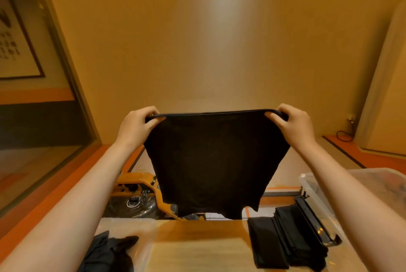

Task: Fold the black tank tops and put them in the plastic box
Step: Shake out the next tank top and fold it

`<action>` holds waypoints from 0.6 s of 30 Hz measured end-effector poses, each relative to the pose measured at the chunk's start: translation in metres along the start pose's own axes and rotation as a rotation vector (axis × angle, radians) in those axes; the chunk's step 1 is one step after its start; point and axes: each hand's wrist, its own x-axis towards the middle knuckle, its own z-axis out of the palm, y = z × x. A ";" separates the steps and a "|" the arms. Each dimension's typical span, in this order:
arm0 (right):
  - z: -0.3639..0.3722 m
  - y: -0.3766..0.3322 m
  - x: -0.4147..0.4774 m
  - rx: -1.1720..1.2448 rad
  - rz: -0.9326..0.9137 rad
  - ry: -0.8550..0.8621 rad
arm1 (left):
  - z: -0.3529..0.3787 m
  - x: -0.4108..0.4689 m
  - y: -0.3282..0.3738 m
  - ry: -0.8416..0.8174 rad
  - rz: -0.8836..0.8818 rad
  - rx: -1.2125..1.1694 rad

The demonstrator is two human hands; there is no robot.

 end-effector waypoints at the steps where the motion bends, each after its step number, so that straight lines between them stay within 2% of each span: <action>1: 0.002 0.001 -0.021 0.027 -0.005 -0.021 | 0.005 -0.022 -0.001 0.002 -0.021 -0.009; 5: 0.023 0.019 -0.132 0.015 0.050 -0.190 | 0.044 -0.134 -0.008 -0.056 -0.162 0.065; 9: 0.039 0.039 -0.231 -0.048 0.177 -0.414 | 0.084 -0.241 -0.023 -0.221 -0.346 0.078; 14: 0.036 0.036 -0.300 -0.096 0.245 -0.547 | 0.096 -0.332 -0.031 -0.406 -0.462 0.073; 18: 0.020 0.027 -0.339 -0.123 0.288 -0.668 | 0.083 -0.376 -0.036 -0.467 -0.485 0.043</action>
